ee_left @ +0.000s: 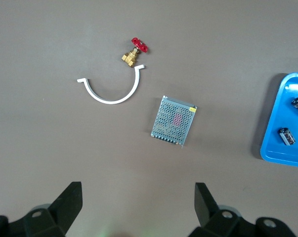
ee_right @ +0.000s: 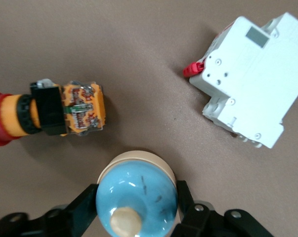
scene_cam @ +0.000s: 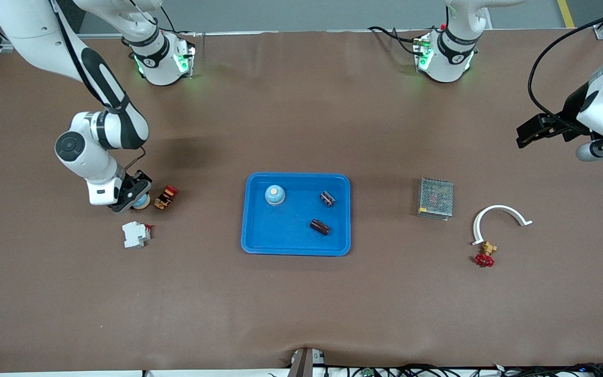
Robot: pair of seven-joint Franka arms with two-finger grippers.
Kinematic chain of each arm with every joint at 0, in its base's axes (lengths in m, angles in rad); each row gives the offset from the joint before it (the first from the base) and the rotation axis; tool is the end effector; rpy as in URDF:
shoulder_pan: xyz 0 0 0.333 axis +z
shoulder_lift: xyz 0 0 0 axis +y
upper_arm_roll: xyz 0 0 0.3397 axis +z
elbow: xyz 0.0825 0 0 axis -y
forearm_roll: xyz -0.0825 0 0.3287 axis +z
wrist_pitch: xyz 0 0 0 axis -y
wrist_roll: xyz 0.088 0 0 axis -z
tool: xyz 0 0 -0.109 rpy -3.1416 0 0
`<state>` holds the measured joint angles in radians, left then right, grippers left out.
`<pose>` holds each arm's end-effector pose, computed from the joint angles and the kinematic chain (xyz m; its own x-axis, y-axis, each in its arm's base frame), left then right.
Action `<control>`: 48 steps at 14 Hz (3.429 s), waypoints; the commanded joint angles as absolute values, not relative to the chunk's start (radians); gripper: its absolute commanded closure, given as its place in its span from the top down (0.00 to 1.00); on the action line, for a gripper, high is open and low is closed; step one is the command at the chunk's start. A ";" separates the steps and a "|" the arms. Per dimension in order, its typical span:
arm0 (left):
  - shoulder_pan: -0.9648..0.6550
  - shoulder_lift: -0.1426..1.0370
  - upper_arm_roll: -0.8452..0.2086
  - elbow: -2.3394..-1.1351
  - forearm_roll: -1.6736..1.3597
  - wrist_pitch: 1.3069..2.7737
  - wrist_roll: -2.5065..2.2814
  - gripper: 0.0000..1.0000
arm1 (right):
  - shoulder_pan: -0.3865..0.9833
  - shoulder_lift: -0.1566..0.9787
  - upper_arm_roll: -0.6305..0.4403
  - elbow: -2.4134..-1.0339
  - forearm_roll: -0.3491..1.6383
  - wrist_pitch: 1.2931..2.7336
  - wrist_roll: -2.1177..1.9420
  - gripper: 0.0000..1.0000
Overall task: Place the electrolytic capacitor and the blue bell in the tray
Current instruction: 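Lift the blue bell off the table with the right gripper, then carry the blue bell over the tray with the right gripper, then lower the bell into the tray and open the right gripper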
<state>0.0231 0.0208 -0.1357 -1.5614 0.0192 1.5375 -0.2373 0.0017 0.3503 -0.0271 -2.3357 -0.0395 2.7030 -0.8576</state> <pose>0.4993 -0.0534 0.6369 0.9914 0.1250 -0.0394 0.1240 -0.9919 -0.0264 0.5025 -0.0113 0.2574 0.6453 0.7639 -0.0094 0.7638 -0.6448 0.0299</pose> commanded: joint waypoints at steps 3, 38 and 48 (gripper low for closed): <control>0.021 0.025 -0.130 -1.543 0.015 1.529 -0.232 1.00 | -0.003 0.273 -0.008 -2.215 -0.020 2.435 -0.853 0.27; 0.055 0.046 -0.141 -1.516 0.012 1.540 -0.213 1.00 | 0.635 0.667 -0.017 -1.559 0.117 2.370 0.664 0.25; 0.052 0.048 -0.141 -1.519 0.018 1.528 -0.222 1.00 | 0.594 0.776 -0.017 -1.549 0.069 2.471 0.612 0.25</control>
<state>0.0503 0.0437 -0.1400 -1.5250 0.0192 1.5419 -0.2362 0.6131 0.7458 -0.0292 -1.5799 0.0822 2.4658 0.6331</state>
